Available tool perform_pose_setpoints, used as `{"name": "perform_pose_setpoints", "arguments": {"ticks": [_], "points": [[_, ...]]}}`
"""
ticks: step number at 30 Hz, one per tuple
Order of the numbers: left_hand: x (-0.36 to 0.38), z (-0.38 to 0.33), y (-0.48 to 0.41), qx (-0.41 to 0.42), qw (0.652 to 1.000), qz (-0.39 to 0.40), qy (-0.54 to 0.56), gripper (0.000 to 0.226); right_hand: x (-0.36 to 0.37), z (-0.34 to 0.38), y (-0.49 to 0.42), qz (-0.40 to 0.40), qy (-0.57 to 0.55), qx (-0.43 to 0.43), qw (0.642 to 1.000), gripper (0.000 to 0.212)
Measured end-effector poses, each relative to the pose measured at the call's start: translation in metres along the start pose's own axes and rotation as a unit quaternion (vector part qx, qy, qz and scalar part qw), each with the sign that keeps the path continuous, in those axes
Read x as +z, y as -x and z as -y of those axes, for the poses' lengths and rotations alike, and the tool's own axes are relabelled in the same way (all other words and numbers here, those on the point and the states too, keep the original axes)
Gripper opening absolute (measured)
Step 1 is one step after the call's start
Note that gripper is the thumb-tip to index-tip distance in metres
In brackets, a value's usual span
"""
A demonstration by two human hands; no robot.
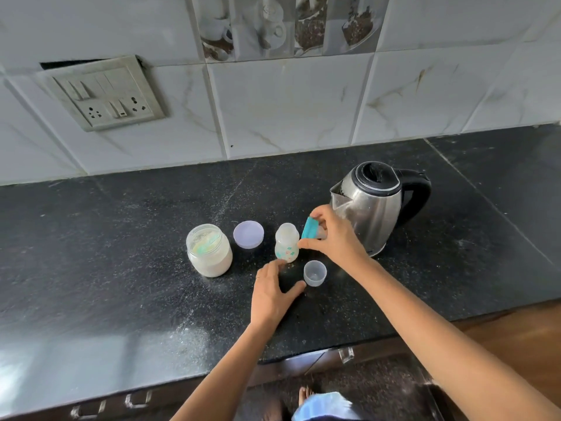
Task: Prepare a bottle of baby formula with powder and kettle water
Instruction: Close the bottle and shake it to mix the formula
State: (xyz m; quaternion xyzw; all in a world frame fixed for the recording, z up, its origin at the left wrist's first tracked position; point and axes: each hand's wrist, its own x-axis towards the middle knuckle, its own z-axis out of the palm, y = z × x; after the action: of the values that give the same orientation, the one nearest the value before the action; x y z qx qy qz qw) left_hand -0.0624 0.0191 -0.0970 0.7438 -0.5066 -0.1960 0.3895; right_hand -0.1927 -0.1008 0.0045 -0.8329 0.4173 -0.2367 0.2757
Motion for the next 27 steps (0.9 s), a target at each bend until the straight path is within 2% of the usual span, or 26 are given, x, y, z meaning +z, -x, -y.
{"name": "perform_pose_setpoints", "arguments": {"ticks": [2, 4, 8, 11, 16, 19, 22, 25, 27], "points": [[-0.006, 0.001, -0.004, -0.010, 0.999, -0.036, 0.028, 0.054, 0.000, 0.002, -0.016, 0.041, 0.055, -0.024, 0.997, 0.058], [-0.011, 0.003, -0.014, -0.022, 0.998, -0.043, 0.048, 0.061, -0.001, 0.007, -0.031, 0.082, 0.087, -0.041, 0.992, 0.056], [-0.019, 0.000, -0.038, -0.033, 0.996, 0.013, 0.086, 0.074, 0.003, 0.018, -0.051, 0.160, 0.128, -0.068, 0.976, 0.053], [-0.026, -0.006, -0.052, -0.028, 0.992, 0.058, 0.110, 0.067, 0.006, 0.023, -0.062, 0.211, 0.133, -0.081, 0.965, 0.050], [-0.028, -0.011, -0.067, -0.034, 0.987, 0.086, 0.130, 0.053, 0.009, 0.032, -0.072, 0.290, 0.161, -0.093, 0.939, 0.050], [-0.025, -0.010, -0.070, -0.052, 0.986, 0.078, 0.136, 0.045, 0.012, 0.033, -0.073, 0.287, 0.174, -0.076, 0.939, 0.050], [-0.023, -0.006, -0.072, -0.041, 0.987, 0.076, 0.138, 0.043, 0.018, 0.037, -0.069, 0.228, 0.203, -0.048, 0.951, 0.046], [-0.024, -0.005, -0.072, -0.037, 0.989, 0.076, 0.123, 0.038, 0.024, 0.041, -0.064, 0.192, 0.249, 0.032, 0.949, 0.062], [-0.023, -0.003, -0.073, -0.031, 0.988, 0.079, 0.126, 0.039, 0.017, 0.037, -0.061, 0.214, 0.244, 0.089, 0.942, 0.068]]}}
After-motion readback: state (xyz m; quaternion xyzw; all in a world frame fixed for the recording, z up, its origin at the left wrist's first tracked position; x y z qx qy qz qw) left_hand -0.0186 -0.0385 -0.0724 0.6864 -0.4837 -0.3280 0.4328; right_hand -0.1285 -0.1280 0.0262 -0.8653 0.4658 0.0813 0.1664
